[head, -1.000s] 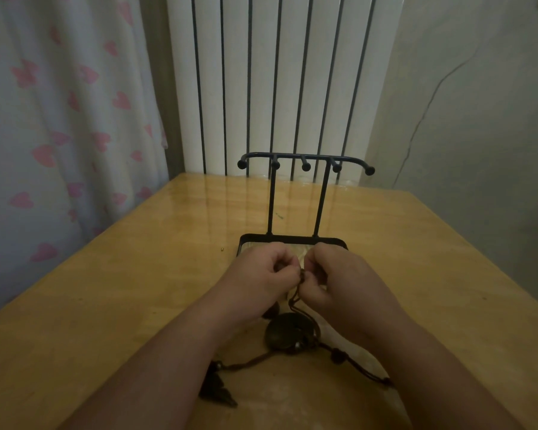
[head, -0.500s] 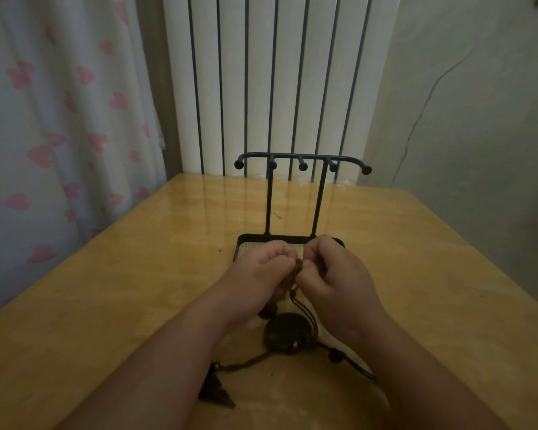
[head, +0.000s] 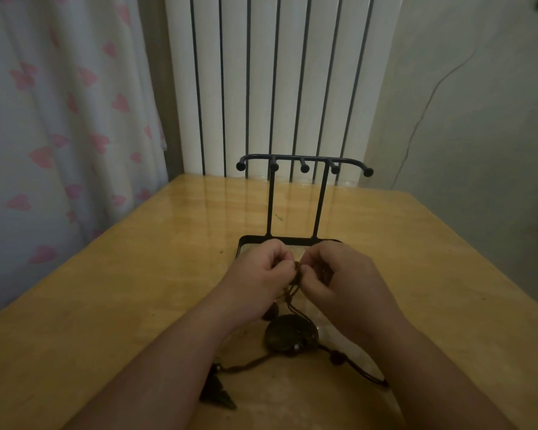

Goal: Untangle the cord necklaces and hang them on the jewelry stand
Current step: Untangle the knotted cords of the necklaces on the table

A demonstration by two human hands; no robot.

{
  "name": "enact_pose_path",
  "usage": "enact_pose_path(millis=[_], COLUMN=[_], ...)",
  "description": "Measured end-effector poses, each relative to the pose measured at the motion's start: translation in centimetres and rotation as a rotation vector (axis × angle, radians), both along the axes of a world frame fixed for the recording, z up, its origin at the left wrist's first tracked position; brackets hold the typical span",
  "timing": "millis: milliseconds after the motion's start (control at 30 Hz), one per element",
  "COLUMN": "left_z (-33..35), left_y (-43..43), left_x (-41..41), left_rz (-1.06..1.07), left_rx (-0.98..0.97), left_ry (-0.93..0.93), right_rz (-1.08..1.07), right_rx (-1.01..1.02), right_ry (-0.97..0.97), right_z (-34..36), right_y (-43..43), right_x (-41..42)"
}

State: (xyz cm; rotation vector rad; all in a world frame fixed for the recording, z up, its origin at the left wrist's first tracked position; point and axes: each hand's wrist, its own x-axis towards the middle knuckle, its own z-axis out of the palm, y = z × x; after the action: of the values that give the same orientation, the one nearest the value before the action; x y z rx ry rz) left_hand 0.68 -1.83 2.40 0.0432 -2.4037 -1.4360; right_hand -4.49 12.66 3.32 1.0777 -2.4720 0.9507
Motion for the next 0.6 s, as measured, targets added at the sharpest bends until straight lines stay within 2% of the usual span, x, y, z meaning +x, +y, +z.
enact_pose_path(millis=[233,600], left_z=[0.04,-0.02], left_y=[0.15,0.03], left_x=[-0.10,0.06], left_rz=[0.011,0.041], left_rx=[-0.017,-0.096], left_ry=[-0.017,0.044], right_rz=[0.007,0.013], right_rx=[0.068,0.060], right_ry=[0.012,-0.023], right_z=[0.15,0.06], right_y=[0.01,0.03], right_x=[-0.18,-0.23])
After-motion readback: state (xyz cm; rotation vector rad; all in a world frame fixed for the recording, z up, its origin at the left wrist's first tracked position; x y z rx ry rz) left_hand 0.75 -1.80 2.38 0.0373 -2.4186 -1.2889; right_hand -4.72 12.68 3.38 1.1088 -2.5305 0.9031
